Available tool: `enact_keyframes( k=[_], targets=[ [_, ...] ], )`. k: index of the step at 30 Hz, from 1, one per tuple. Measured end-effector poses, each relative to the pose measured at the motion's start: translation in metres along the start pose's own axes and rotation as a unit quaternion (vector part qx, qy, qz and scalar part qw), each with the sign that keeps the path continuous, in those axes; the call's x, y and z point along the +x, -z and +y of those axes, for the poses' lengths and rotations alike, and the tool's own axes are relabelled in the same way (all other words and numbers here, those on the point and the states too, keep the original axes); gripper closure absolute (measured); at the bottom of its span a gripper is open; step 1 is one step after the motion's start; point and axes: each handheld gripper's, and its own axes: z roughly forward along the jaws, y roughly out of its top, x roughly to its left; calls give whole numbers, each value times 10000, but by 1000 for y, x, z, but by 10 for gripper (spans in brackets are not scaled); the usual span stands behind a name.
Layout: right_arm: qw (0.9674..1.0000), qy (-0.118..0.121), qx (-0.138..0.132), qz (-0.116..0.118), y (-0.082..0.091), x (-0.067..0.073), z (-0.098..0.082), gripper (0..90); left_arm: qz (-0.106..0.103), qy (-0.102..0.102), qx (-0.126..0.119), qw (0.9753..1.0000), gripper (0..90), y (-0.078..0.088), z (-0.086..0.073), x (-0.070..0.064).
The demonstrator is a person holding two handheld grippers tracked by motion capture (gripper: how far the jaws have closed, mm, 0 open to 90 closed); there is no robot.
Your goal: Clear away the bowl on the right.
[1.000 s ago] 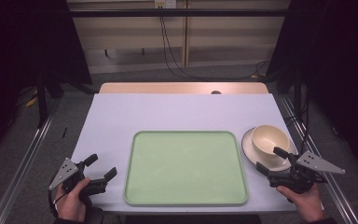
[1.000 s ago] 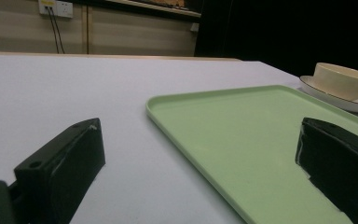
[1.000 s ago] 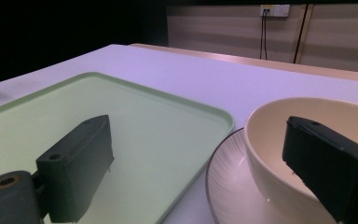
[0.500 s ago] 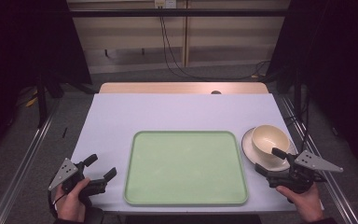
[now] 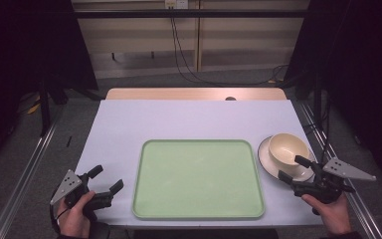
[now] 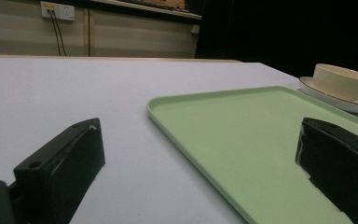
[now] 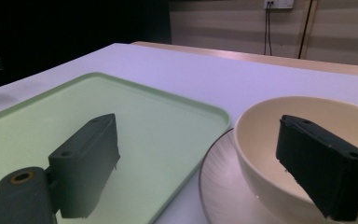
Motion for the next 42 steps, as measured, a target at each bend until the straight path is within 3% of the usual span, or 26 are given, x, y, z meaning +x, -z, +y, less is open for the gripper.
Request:
enact_keyframes(
  k=[11,23,30,31,33,38,42],
  targets=[
    [9998,-45,12,-173,1,-14,9,125,20,-1,20,10000,12,0,0,0],
    [9990,-87,238,-365,2,-35,16,167,31,-36,53,10000,12,0,0,0],
    [9973,-233,485,-495,-2,-52,21,168,27,8,37,10000,12,0,0,0],
    [9960,-312,696,-470,-4,-56,24,168,22,9,36,10000,12,0,0,0],
    [9949,-294,815,-518,-6,-58,27,167,24,7,38,10000,13,0,0,0],
    [9933,-367,942,-557,-10,-66,29,179,28,-26,55,10000,13,0,0,0],
    [9898,-388,1193,-670,-15,-77,33,233,27,-17,62,10000,13,0,0,0]
  ],
)
